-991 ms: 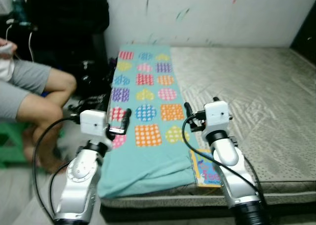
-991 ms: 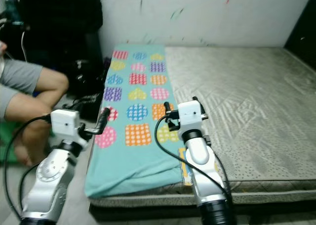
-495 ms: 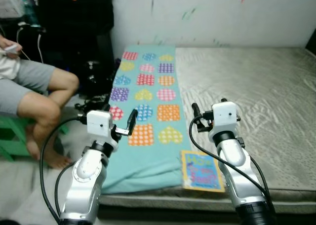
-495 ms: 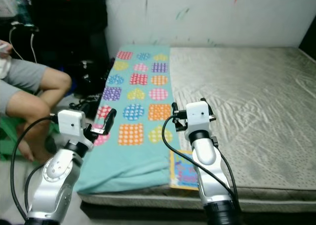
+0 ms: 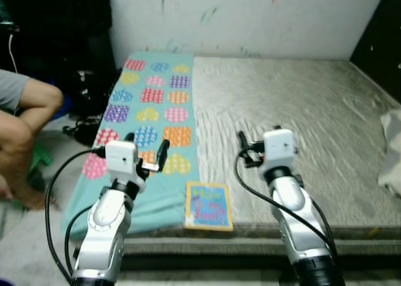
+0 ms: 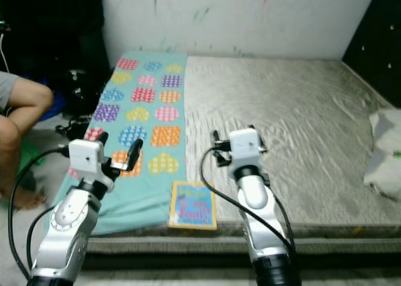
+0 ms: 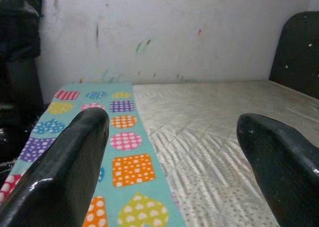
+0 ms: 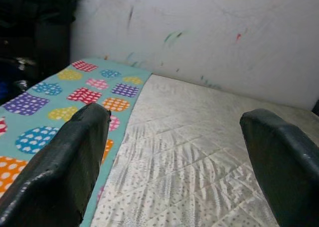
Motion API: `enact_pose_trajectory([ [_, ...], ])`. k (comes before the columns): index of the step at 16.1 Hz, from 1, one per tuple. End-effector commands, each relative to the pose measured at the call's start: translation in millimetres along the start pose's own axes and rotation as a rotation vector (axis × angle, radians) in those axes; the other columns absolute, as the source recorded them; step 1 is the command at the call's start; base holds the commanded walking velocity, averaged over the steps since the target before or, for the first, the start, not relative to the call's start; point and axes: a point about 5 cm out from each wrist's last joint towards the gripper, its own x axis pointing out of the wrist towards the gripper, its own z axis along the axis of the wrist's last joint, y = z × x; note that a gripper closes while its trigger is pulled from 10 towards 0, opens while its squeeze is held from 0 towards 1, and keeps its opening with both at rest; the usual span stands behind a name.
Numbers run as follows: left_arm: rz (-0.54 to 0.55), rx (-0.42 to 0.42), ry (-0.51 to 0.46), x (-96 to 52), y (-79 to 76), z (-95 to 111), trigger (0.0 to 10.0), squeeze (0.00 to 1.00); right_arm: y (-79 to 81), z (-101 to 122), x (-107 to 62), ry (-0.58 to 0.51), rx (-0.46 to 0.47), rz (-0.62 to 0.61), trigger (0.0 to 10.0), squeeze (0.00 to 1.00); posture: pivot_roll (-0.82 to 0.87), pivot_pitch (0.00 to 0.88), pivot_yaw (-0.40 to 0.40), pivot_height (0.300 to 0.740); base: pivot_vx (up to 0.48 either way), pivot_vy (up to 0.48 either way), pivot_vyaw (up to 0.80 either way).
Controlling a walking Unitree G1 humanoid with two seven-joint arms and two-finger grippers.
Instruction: Clean up the room
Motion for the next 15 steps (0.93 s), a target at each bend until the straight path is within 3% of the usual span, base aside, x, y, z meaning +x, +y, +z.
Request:
enact_pose_trajectory([
  [1, -0.027, -0.008, -0.024, 0.7, -1.1, 4.3, 10.0, 0.0, -1.2, 2.7, 2.1, -0.009, -0.001, 0.006, 10.0, 0.0, -0.08, 0.0, -0.027, 0.74, 0.0, 0.0, 0.0],
  [4, -0.088, -0.026, -0.037, -1.3, -7.1, 5.8, 10.0, 0.0, -0.9, 2.0, 2.2, -0.008, -0.003, 0.011, 10.0, 0.0, -0.08, 0.0, -0.028, 0.74, 0.084, 0.0, 0.0],
  [15, -0.097, -0.035, -0.037, -1.8, -5.7, 6.6, 10.0, 0.0, -1.5, 1.5, 4.2, -0.008, 0.001, 0.004, 10.0, 0.0, -0.07, 0.0, -0.028, 0.74, 0.31, 0.0, 0.0],
])
